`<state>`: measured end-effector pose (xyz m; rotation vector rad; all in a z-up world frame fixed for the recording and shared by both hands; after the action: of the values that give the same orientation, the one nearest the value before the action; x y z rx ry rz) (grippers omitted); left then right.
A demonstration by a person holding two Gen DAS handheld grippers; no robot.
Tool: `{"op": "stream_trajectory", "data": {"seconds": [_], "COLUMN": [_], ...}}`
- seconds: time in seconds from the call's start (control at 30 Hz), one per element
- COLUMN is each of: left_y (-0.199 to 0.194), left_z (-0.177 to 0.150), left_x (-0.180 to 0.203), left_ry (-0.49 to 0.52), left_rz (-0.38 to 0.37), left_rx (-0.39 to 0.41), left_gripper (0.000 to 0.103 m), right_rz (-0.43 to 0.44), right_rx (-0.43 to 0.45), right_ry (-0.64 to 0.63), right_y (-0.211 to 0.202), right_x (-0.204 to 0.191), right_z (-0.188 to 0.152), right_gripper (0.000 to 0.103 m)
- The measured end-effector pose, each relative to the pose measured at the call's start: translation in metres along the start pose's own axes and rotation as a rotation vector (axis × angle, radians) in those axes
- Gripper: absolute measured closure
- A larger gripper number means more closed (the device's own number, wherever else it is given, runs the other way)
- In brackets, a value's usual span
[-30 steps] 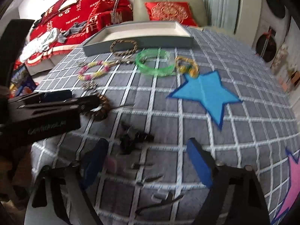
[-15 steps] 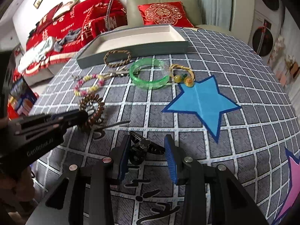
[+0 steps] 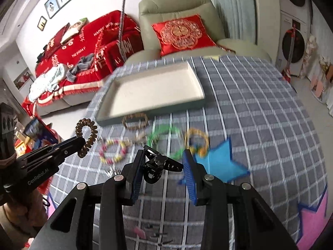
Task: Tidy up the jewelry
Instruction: 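Carry both items into the white tray and open both tools to release them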
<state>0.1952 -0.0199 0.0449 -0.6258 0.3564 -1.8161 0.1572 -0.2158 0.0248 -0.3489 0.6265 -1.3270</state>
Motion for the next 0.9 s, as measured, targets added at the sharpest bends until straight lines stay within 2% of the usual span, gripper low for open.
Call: {"op": "stream_trajectory", "data": {"seconds": [0.17, 0.27, 0.43, 0.57, 0.7, 0.9], "left_y": [0.026, 0.050, 0.107, 0.147, 0.189, 0.231], "left_z": [0.035, 0.052, 0.078, 0.085, 0.082, 0.066], "left_x": [-0.011, -0.020, -0.041, -0.057, -0.077, -0.098], "left_ry": [-0.009, -0.022, -0.046, -0.030, -0.022, -0.038], "left_rz": [0.019, 0.040, 0.100, 0.155, 0.204, 0.232], "left_rx": [0.016, 0.008, -0.010, -0.012, -0.050, -0.118], "left_gripper": [0.077, 0.077, 0.077, 0.077, 0.077, 0.077], "right_rz": [0.025, 0.046, 0.061, 0.050, 0.028, -0.003], "right_rx": [0.013, 0.002, -0.023, -0.047, -0.078, -0.139], "right_ry": [-0.043, -0.059, -0.067, -0.062, -0.071, -0.063], "right_y": [0.017, 0.046, 0.106, 0.153, 0.206, 0.269], "right_x": [-0.004, -0.006, -0.006, -0.002, 0.003, 0.009], "right_z": [0.052, 0.085, 0.122, 0.134, 0.137, 0.122], "right_gripper": [0.063, 0.063, 0.063, 0.063, 0.063, 0.063]}}
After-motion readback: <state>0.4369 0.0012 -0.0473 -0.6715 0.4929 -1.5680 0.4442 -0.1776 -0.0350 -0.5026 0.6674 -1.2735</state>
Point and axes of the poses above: each gripper's, at about its wrist camera, not at the fingertips, and y roughly the way its jaws point, x to its right, z to its top, the point moved 2 cm from there along y, roughly the way its jaws point, and after that the axes turned 13 degrees about x, right-handed, at the moved point
